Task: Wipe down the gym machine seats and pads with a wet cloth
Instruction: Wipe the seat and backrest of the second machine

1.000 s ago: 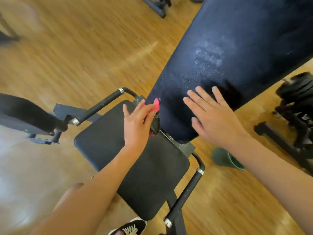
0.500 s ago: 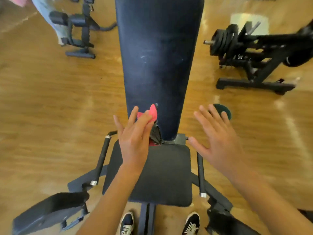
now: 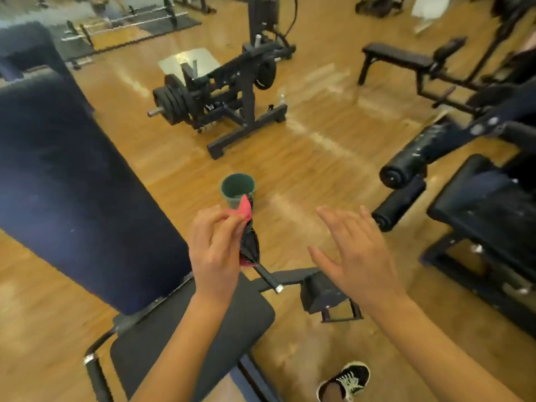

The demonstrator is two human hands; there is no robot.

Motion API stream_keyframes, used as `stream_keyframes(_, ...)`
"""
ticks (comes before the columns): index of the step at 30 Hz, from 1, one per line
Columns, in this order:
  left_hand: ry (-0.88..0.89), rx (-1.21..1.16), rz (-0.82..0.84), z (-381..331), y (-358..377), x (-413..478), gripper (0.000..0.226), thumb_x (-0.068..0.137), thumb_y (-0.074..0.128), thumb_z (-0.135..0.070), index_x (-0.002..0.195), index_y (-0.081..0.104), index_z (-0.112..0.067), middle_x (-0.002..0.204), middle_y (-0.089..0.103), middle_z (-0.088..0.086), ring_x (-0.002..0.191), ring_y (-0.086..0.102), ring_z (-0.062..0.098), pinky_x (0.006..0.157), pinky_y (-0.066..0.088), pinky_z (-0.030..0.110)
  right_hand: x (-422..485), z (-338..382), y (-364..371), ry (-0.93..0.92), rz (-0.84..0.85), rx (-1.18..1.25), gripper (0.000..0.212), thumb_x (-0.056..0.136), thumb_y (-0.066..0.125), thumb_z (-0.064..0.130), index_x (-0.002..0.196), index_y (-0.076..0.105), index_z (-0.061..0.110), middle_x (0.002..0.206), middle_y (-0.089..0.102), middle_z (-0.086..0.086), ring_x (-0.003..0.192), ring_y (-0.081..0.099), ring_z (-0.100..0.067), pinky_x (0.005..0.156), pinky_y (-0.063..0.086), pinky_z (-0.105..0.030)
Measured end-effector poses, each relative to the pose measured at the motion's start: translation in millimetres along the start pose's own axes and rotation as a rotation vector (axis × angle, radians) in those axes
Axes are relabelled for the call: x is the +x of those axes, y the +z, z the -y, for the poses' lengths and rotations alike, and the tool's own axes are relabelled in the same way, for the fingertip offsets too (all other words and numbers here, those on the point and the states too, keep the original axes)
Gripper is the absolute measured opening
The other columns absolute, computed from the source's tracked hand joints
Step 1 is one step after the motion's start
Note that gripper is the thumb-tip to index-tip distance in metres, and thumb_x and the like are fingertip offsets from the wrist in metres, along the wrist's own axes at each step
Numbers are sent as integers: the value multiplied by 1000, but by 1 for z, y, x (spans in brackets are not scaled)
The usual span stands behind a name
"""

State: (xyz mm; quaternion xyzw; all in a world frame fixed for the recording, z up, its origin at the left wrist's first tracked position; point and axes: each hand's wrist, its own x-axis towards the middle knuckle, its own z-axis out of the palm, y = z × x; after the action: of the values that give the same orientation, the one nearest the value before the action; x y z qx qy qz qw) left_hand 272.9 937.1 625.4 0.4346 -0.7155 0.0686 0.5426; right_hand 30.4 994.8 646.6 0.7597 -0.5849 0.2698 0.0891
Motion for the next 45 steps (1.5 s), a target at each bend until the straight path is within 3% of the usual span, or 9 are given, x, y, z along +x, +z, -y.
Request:
stream_keyframes(4,63,-133,68,-60,74,3,13,101,64,-8,104,74,-1,115,55,10,106,58,37,89,49,52,-52,-62,-47,203,-26,-165,55,95,63,41,141,58,10,138,61,-8,131,57,-28,119,35,-54)
stream_keyframes(7,127,-223,111,-110,129,3,10,103,62,-13,107,69,-8,117,52,7,109,55,35,91,47,58,-90,-108,-78,333,-15,-254,56,96,58,44,142,58,12,141,60,-7,134,54,-27,122,31,-52)
stream_keyframes(10,226,-322,141,-164,186,6,10,104,60,-18,111,63,-12,116,51,8,106,54,31,89,47,54,-124,-159,-105,478,-15,-288,58,96,55,47,143,57,15,145,57,-5,139,49,-24,125,25,-50)
stream_keyframes(14,230,-372,201,-225,261,1,11,99,65,-12,110,62,-12,120,53,11,109,55,33,85,46,61,-162,-225,-133,614,-2,-345,60,96,51,51,145,54,17,147,56,-4,143,44,-23,126,19,-48)
stream_keyframes(21,243,-450,265,-314,371,-3,12,98,68,-15,108,72,-8,130,54,10,119,55,34,88,46,64,-215,-311,-175,789,-11,-473,61,97,44,52,142,58,14,146,58,-9,144,44,-27,124,18,-54)
stream_keyframes(28,283,-507,315,-371,468,-13,13,98,70,-15,102,76,-4,130,58,14,126,54,36,96,44,64,-241,-381,-177,952,18,-496,69,96,42,57,153,44,19,165,35,-10,157,20,-28,125,17,-58)
stream_keyframes(33,308,-470,356,-397,520,-20,23,103,63,-22,96,75,-4,130,62,19,126,56,36,118,31,51,-245,-434,-159,996,63,-458,70,97,38,59,157,37,22,169,24,-9,159,10,-27,125,12,-55)
stream_keyframes(39,362,-440,422,-409,611,-10,29,105,56,-28,98,74,-6,131,59,16,123,59,38,113,33,61,-226,-534,-127,992,153,-433,73,95,34,62,155,43,21,167,29,-9,158,15,-27,124,16,-56)
stream_keyframes(45,371,-351,466,-408,732,2,17,92,70,-15,108,72,-11,132,51,6,123,58,32,113,37,57,-180,-662,-81,986,240,-328,75,96,34,65,156,40,21,168,27,-7,158,14,-27,125,-2,-46)
